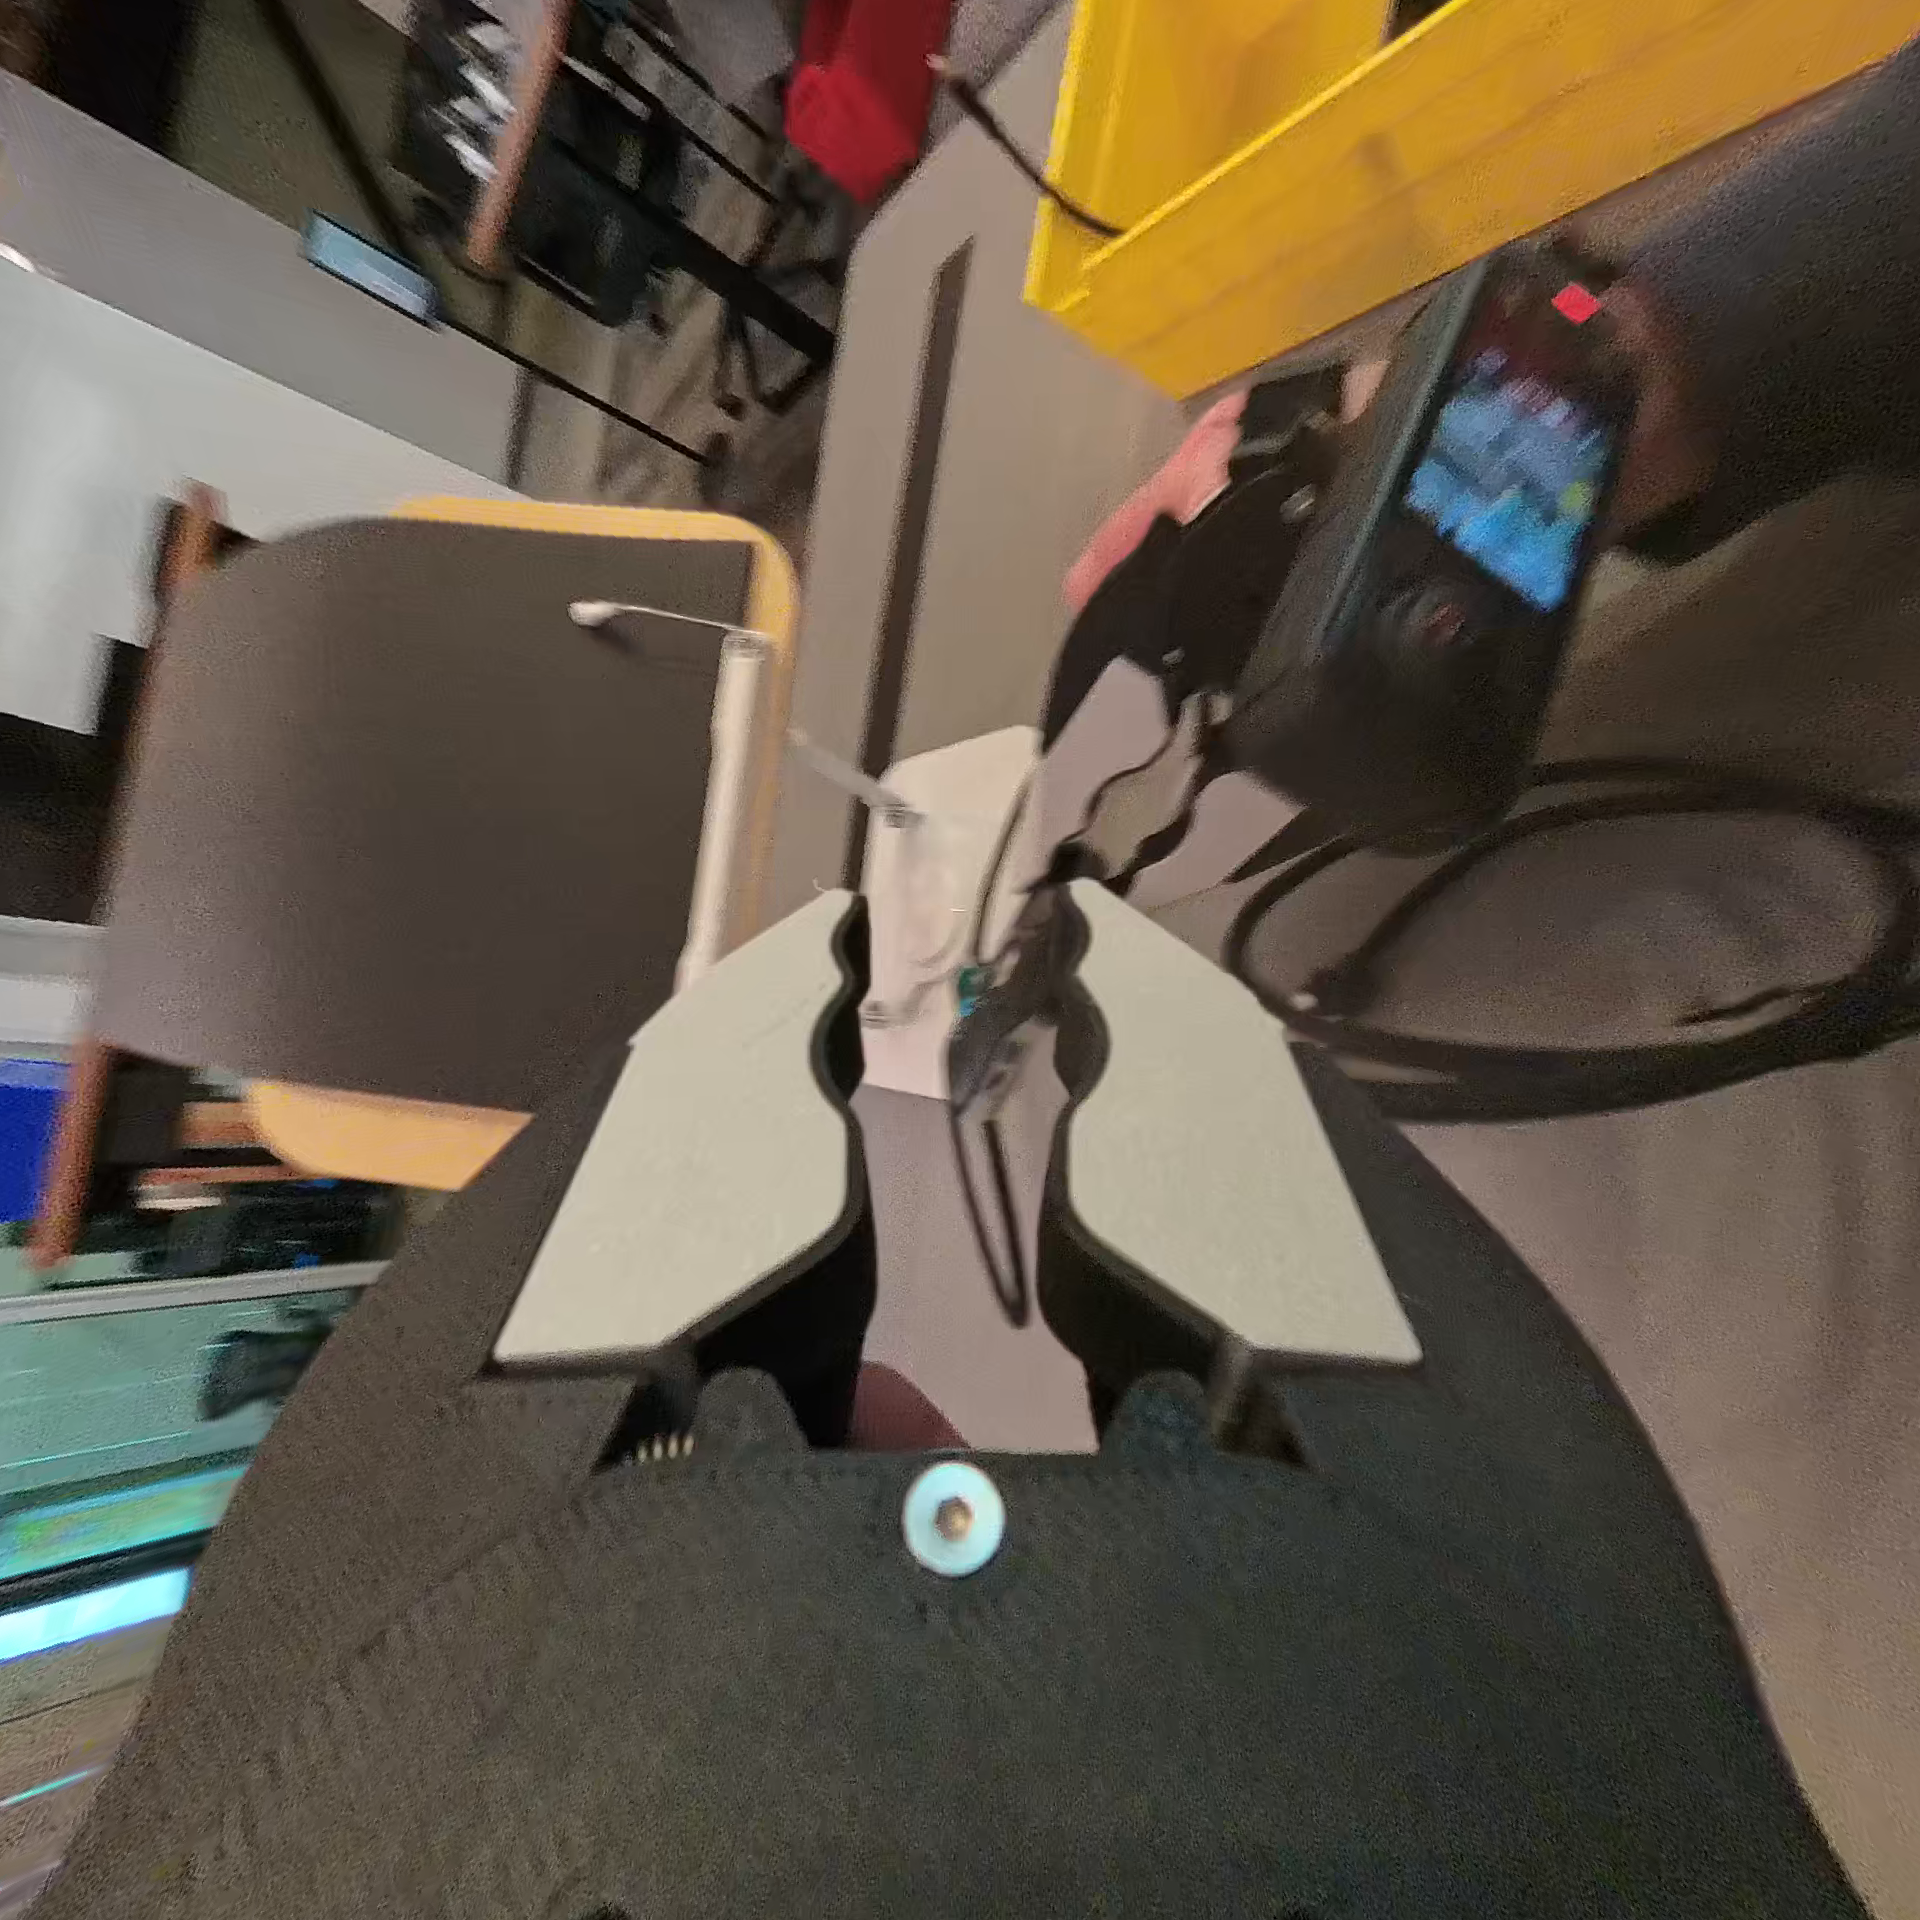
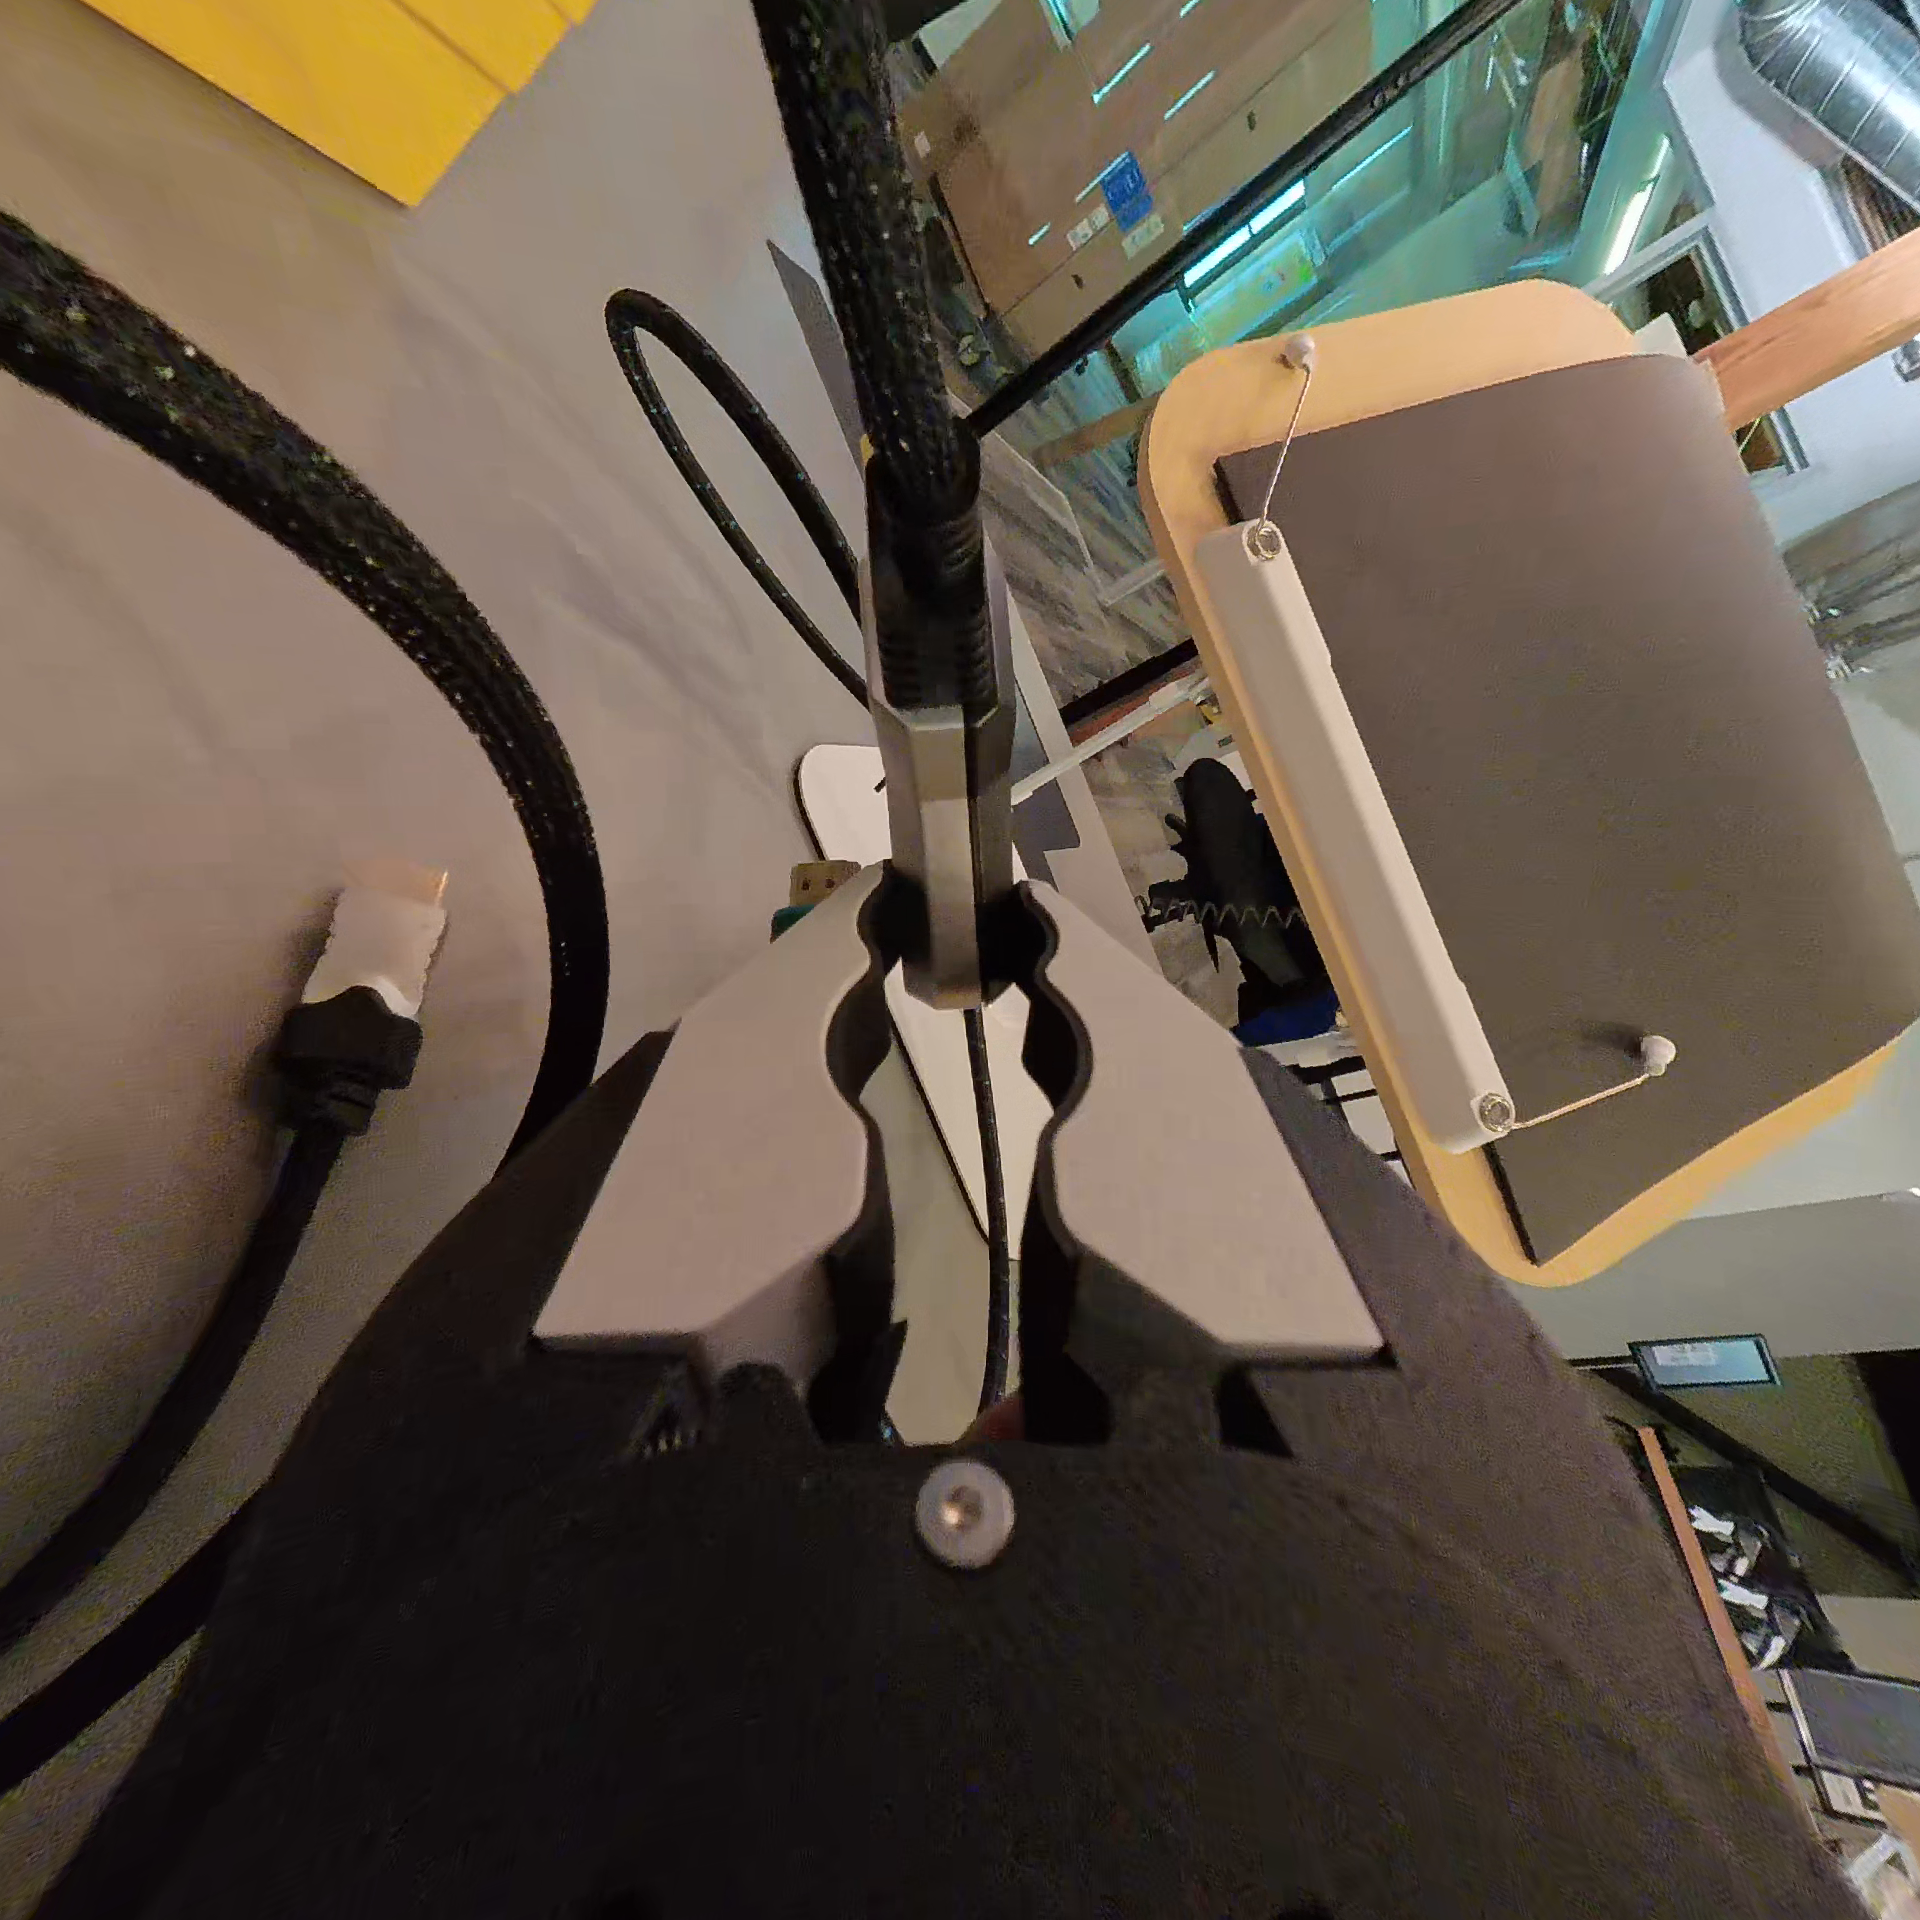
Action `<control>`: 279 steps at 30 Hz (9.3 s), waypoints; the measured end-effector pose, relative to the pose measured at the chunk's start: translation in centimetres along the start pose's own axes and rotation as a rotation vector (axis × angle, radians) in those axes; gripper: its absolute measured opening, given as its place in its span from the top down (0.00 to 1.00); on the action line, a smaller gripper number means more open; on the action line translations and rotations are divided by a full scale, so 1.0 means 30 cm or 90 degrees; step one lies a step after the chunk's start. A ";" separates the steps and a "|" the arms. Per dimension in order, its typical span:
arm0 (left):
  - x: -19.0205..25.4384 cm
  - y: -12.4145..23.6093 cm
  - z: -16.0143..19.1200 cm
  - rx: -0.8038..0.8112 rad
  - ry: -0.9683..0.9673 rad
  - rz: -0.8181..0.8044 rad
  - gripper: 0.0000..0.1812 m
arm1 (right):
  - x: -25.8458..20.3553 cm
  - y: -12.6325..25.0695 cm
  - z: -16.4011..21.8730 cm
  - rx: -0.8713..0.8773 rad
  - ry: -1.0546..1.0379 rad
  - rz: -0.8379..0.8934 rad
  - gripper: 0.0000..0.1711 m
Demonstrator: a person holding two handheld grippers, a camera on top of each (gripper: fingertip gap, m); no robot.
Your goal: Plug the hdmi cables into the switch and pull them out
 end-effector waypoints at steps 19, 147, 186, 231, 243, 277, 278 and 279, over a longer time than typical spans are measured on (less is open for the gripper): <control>0.078 -0.099 0.249 -0.169 0.327 0.065 0.80 | -0.080 -0.003 -0.042 -0.017 0.154 -0.021 0.89; 0.130 -0.227 0.347 -0.257 0.194 0.383 0.34 | -0.087 0.047 -0.007 0.084 -0.212 -0.250 0.91; 0.093 -0.166 0.315 -0.161 0.215 0.425 0.34 | -0.036 0.106 -0.023 0.204 -0.323 -0.301 0.90; -0.021 -0.045 0.337 -0.049 0.313 0.305 0.34 | 0.003 0.087 0.029 0.321 -0.578 -0.324 0.96; 0.007 -0.101 0.307 -0.039 0.312 0.335 0.34 | 0.029 0.094 -0.031 0.437 -0.593 -0.227 0.85; 0.078 -0.146 0.328 -0.138 0.231 0.409 0.35 | 0.010 0.099 -0.042 0.401 -0.554 -0.256 0.85; 0.080 -0.147 0.330 -0.140 0.232 0.414 0.35 | 0.009 0.097 -0.042 0.398 -0.551 -0.256 0.86; 0.081 -0.148 0.331 -0.143 0.231 0.417 0.35 | 0.008 0.096 -0.041 0.396 -0.547 -0.256 0.86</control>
Point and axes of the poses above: each gripper's, where its closed fingertips meet, y back along the fingers, z out of its underside, x = y × z across the jaws, the point moved 10 cm from there along y, back along the fingers, and after that the axes turned 15 degrees about x, right-handed, at the moved point
